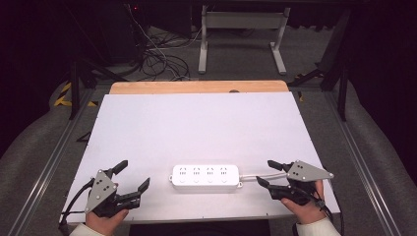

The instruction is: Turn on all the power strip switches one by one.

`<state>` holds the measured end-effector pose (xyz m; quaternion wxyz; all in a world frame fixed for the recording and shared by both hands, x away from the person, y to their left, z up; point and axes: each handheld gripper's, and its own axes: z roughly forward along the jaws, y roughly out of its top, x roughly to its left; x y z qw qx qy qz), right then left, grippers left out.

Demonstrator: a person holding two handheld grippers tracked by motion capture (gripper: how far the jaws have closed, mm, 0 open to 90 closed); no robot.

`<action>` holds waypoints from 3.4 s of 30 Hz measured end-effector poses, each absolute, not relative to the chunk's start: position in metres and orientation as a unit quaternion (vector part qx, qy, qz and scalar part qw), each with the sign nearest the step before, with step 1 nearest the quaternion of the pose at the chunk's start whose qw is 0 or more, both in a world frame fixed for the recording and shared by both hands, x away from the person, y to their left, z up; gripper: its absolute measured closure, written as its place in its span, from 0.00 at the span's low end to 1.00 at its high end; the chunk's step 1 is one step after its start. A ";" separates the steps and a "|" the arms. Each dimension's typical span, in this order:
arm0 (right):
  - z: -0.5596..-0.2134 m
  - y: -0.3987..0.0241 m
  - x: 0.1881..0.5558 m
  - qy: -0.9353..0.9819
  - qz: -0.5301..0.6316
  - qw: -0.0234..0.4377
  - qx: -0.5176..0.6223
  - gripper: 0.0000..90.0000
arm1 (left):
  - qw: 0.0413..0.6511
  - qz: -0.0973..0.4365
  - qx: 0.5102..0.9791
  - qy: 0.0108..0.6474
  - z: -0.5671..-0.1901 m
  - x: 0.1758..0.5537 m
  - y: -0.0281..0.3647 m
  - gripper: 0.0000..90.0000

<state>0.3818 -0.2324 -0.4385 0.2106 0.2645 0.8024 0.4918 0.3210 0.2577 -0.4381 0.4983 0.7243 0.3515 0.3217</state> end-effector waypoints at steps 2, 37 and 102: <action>-0.438 -0.232 0.381 0.804 0.489 0.212 0.265 0.38 | 0.498 0.322 0.723 0.353 -0.438 0.321 0.257 0.17; -0.420 -0.216 0.387 0.822 0.482 0.191 0.237 0.51 | 0.485 0.341 0.732 0.337 -0.437 0.315 0.252 0.21; -0.408 -0.118 0.425 0.915 0.343 0.096 0.189 1.00 | 0.474 0.352 0.735 0.335 -0.438 0.315 0.250 0.21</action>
